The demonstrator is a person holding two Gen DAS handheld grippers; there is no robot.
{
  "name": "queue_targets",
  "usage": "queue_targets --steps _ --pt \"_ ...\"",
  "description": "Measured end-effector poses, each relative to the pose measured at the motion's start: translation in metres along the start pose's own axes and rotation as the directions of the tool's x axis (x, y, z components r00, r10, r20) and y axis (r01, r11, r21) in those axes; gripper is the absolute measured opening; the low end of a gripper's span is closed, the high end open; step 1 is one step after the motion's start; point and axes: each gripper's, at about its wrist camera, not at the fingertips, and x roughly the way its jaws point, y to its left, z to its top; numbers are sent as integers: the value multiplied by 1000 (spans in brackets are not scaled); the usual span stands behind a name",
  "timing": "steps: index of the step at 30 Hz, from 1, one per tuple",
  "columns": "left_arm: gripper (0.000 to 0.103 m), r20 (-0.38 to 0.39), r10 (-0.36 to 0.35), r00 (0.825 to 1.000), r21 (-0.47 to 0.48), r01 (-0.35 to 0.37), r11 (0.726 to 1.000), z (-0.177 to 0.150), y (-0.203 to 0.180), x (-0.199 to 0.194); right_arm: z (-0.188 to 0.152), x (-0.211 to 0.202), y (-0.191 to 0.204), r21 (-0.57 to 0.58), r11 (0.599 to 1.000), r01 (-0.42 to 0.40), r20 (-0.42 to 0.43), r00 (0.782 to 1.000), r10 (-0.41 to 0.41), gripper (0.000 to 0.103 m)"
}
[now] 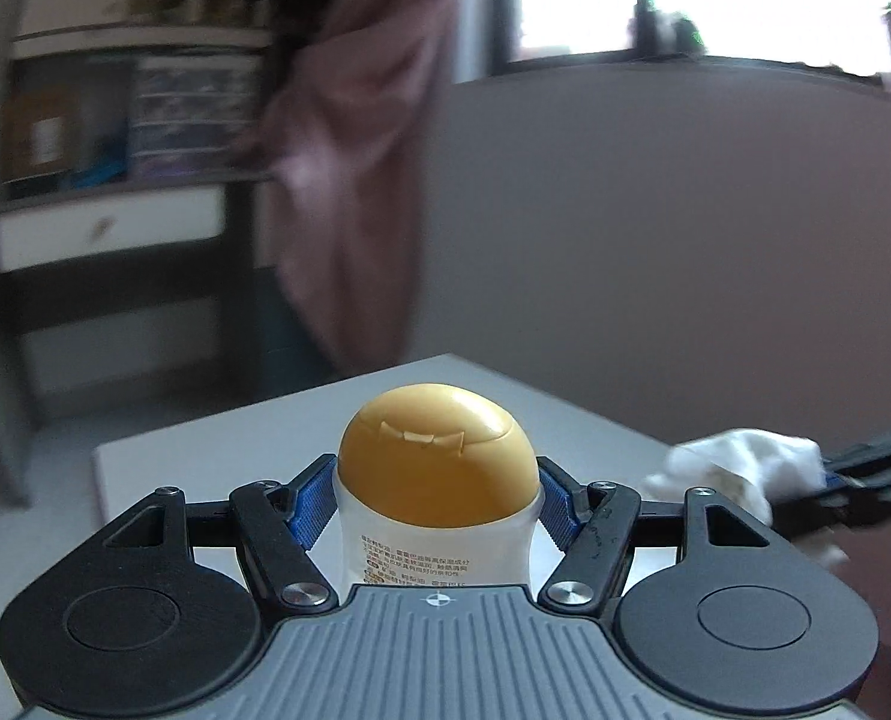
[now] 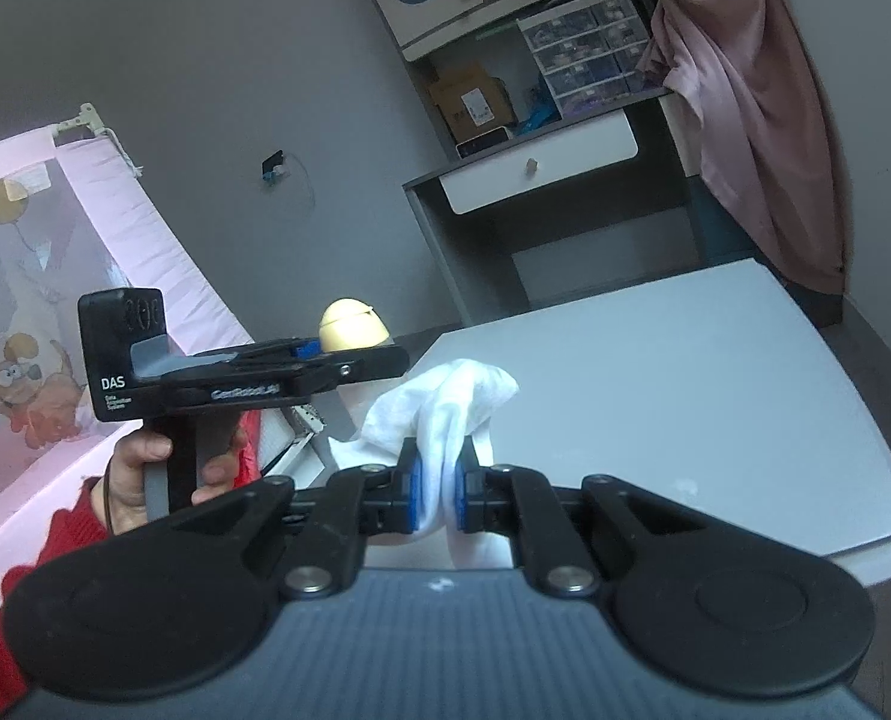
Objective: Clean container
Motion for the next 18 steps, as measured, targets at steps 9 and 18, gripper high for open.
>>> queue_targets --steps 9,18 --pt "68 -26 264 964 -116 -265 957 23 -24 -7 -1 1 -5 6 1000 -28 7 1000 28 10" --pt "68 -46 393 918 -152 -396 906 39 -42 -2 -4 0 -10 16 999 -42 5 999 42 10"
